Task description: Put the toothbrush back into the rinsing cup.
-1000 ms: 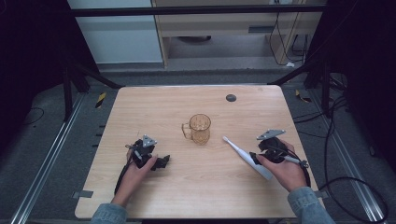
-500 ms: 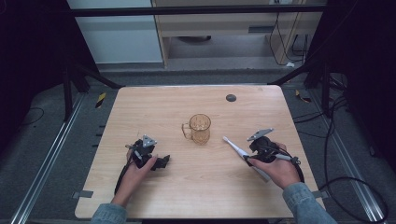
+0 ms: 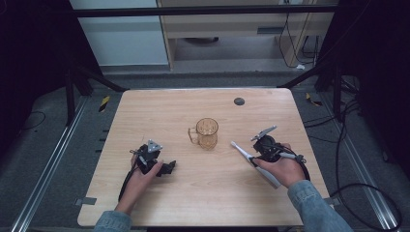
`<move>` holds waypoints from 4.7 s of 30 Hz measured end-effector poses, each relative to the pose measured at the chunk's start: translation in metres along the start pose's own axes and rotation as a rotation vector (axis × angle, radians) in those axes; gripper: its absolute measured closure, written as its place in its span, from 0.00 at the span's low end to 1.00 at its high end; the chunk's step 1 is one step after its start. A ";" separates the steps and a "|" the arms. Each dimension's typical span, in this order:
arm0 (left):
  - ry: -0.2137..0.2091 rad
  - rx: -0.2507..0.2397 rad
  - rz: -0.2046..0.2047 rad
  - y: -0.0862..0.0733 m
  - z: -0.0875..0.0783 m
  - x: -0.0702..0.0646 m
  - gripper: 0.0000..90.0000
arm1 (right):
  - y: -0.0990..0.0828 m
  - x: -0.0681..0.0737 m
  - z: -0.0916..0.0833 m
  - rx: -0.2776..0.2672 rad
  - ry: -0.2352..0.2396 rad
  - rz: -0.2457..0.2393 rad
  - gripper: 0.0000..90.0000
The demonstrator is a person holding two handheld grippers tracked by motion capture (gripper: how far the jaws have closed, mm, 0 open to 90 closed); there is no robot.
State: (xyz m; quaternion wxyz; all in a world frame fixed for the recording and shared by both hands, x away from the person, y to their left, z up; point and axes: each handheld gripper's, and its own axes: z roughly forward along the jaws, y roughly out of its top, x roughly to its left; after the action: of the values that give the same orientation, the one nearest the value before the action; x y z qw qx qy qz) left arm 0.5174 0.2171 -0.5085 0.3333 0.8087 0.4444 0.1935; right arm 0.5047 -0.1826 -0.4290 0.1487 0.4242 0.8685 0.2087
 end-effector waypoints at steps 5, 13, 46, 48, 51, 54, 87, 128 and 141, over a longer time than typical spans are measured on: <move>0.000 0.000 0.000 0.000 0.000 0.000 0.00 | 0.005 -0.001 0.005 0.013 0.018 0.018 0.52; 0.000 0.000 0.000 0.000 0.000 0.000 0.00 | 0.010 0.000 0.011 0.041 0.032 0.025 0.50; 0.000 0.000 0.001 0.000 0.000 0.000 0.00 | 0.009 -0.002 0.036 0.146 0.051 0.046 0.53; -0.001 0.000 0.001 0.000 0.000 0.000 0.00 | 0.009 -0.003 0.037 0.148 0.050 0.045 0.54; -0.001 0.000 0.000 0.000 0.000 0.000 0.00 | 0.009 -0.004 0.039 0.155 0.051 0.050 0.54; -0.001 0.000 0.001 0.000 0.000 0.000 0.00 | 0.009 -0.006 0.041 0.167 0.057 0.058 0.55; -0.001 0.000 0.002 0.000 0.000 0.000 0.00 | 0.014 -0.009 0.050 0.219 0.057 0.038 0.69; -0.001 0.000 0.003 0.000 0.000 0.000 0.00 | 0.014 -0.007 0.046 0.232 0.066 0.025 0.74; -0.002 0.000 0.002 0.000 0.000 0.000 0.00 | 0.019 -0.016 0.033 0.215 0.060 0.040 0.75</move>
State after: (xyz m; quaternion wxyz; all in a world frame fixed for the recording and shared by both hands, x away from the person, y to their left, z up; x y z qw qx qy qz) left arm 0.5176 0.2172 -0.5085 0.3337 0.8092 0.4433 0.1932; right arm 0.5412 -0.1770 -0.4468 0.0718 0.4487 0.8813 0.1299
